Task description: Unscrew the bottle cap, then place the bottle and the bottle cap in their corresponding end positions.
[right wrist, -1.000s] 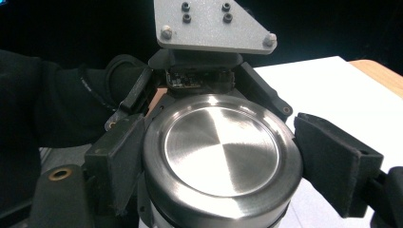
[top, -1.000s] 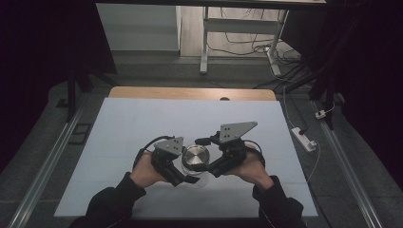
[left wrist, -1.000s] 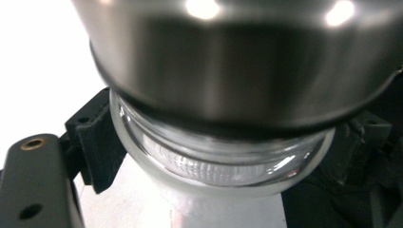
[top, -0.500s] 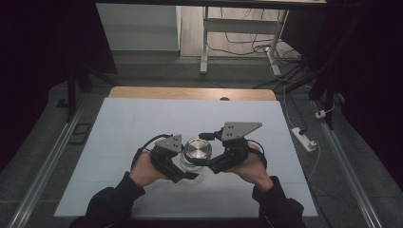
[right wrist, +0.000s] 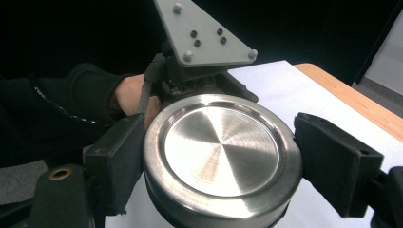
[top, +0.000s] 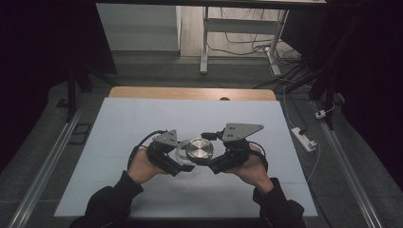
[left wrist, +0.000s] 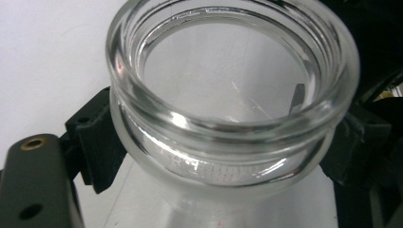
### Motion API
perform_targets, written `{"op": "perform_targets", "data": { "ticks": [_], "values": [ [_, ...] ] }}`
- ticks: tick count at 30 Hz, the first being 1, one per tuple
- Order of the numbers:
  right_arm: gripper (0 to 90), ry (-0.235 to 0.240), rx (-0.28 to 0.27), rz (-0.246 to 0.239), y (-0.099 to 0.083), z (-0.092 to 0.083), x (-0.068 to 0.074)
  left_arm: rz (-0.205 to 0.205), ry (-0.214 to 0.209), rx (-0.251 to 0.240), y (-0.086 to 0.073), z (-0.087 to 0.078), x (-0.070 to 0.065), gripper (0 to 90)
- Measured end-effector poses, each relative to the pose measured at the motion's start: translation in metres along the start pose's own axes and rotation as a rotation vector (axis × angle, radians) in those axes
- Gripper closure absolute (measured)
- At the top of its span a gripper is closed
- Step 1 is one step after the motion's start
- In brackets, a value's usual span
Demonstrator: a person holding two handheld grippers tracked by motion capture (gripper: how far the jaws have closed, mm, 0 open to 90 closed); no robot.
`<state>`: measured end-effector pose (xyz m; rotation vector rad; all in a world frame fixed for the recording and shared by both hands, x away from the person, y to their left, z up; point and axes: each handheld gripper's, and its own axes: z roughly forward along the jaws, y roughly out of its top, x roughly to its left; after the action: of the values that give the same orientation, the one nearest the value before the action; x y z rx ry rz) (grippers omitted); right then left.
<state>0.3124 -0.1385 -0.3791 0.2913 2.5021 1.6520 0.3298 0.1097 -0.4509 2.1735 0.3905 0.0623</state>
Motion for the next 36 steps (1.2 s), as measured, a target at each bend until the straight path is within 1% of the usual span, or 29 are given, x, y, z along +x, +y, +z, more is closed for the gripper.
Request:
{"op": "perform_targets", "data": {
  "ticks": [5,7,11,13,14,21,26,32,36],
  "values": [
    [19.5,-0.014,0.009,0.012,-0.002,0.000,0.002,-0.034,0.028,-0.012,-0.003,-0.001,0.005,15.9],
    [19.5,-0.017,0.013,0.011,-0.003,0.001,0.003,-0.033,0.040,-0.007,-0.004,-0.002,0.007,15.9],
    [19.5,-0.014,0.024,0.008,-0.007,0.004,0.006,-0.052,0.061,-0.018,-0.005,-0.003,0.009,15.9],
    [19.5,-0.014,0.027,0.009,-0.008,0.005,0.007,-0.051,0.067,-0.016,-0.005,-0.004,0.011,15.9],
    [19.5,-0.015,0.031,0.007,-0.009,0.005,0.008,-0.058,0.071,-0.022,-0.005,-0.004,0.011,15.9],
    [19.5,-0.029,0.044,0.002,-0.015,0.007,0.014,-0.064,0.096,-0.024,-0.003,-0.005,0.016,15.9],
    [19.5,-0.036,0.048,0.005,-0.018,0.009,0.017,-0.072,0.112,-0.035,-0.002,-0.006,0.018,15.9],
    [19.5,-0.033,0.042,0.006,-0.022,0.010,0.020,-0.070,0.128,-0.038,0.000,-0.007,0.021,15.9],
    [19.5,-0.027,0.035,0.004,-0.026,0.011,0.023,-0.061,0.137,-0.035,0.002,-0.007,0.022,15.9]
  ]
}}
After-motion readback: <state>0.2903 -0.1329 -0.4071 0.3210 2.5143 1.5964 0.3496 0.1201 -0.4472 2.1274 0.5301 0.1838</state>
